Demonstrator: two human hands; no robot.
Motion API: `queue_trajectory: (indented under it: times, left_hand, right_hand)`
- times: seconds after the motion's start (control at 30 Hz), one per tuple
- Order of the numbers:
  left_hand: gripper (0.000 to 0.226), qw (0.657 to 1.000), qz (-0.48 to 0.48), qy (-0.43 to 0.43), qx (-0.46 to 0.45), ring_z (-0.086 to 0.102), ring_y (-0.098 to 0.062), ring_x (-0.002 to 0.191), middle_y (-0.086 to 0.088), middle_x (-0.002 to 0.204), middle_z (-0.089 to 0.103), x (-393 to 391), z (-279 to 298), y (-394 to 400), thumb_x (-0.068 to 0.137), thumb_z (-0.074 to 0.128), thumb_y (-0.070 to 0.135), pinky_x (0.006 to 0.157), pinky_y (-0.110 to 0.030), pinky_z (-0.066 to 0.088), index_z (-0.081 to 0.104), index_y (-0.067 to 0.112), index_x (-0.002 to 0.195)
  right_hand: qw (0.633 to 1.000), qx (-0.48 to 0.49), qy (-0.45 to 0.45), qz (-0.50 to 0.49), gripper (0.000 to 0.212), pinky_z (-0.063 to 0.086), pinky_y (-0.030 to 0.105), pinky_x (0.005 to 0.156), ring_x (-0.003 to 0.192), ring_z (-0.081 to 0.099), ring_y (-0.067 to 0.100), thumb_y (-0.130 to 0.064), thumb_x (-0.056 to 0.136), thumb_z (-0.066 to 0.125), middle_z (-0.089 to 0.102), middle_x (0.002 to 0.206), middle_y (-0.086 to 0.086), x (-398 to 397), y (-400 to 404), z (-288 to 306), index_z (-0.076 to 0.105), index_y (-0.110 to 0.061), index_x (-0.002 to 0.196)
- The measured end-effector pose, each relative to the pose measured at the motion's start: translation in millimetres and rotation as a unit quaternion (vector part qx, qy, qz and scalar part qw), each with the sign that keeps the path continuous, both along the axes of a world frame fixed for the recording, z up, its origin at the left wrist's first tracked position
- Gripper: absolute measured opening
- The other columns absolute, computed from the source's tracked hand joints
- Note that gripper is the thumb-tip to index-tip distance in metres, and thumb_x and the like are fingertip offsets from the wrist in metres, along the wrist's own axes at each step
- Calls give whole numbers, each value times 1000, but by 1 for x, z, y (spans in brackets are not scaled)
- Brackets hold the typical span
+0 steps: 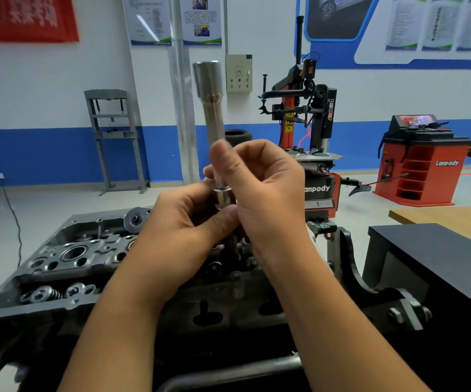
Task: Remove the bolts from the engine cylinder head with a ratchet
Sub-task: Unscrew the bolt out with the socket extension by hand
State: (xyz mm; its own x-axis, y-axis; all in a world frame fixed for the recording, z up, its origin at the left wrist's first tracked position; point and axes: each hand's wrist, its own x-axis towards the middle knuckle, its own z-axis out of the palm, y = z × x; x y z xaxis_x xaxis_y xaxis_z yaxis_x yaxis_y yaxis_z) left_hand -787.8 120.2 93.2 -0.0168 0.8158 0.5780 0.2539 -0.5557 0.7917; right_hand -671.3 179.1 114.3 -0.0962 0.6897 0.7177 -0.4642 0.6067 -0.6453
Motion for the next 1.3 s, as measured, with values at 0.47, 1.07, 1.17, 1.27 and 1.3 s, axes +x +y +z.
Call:
queue_trajectory:
  times: [0.47, 1.07, 1.17, 1.27, 1.3]
  left_hand:
    - [29, 997, 65, -40, 35, 79, -16, 87, 2, 95, 81, 9, 2, -2, 73, 83, 31, 71, -22, 61, 80, 26, 102]
    - [34, 997, 78, 19, 5, 78, -14, 92, 5, 99, 80, 13, 5, -6, 80, 72, 33, 80, -26, 63, 73, 23, 113]
    - [51, 988, 149, 35, 30, 78, -7, 85, 11, 92, 80, 17, 6, -8, 58, 78, 48, 75, -20, 62, 76, 25, 103]
    - [35, 989, 132, 63, -27, 77, -3, 87, 15, 92, 80, 18, 8, -11, 67, 84, 36, 76, -28, 65, 77, 28, 101]
    - [28, 986, 133, 93, -48, 76, -2, 88, 16, 92, 80, 17, 9, -12, 73, 87, 28, 78, -30, 64, 77, 30, 99]
  right_hand:
    - [999, -36, 23, 29, 23, 63, 45, 65, 70, 74, 31, -35, 90, 75, 74, 76, 13, 6, -6, 6, 67, -16, 80]
    - [997, 22, -67, 41, 7, 64, 38, 69, 73, 76, 25, -13, 94, 74, 76, 79, 12, 15, -7, 17, 69, -12, 90]
    - [999, 22, -48, -5, 19, 64, 42, 67, 71, 77, 26, -13, 85, 85, 75, 75, 10, 10, -7, 13, 67, -8, 87]
    - [998, 4, -55, 9, 17, 60, 33, 61, 65, 75, 24, -17, 94, 76, 73, 71, 9, 8, -8, 12, 66, -9, 84]
    - [998, -4, -65, 18, 18, 60, 32, 62, 66, 75, 25, -19, 98, 71, 73, 71, 10, 8, -8, 13, 66, -9, 84]
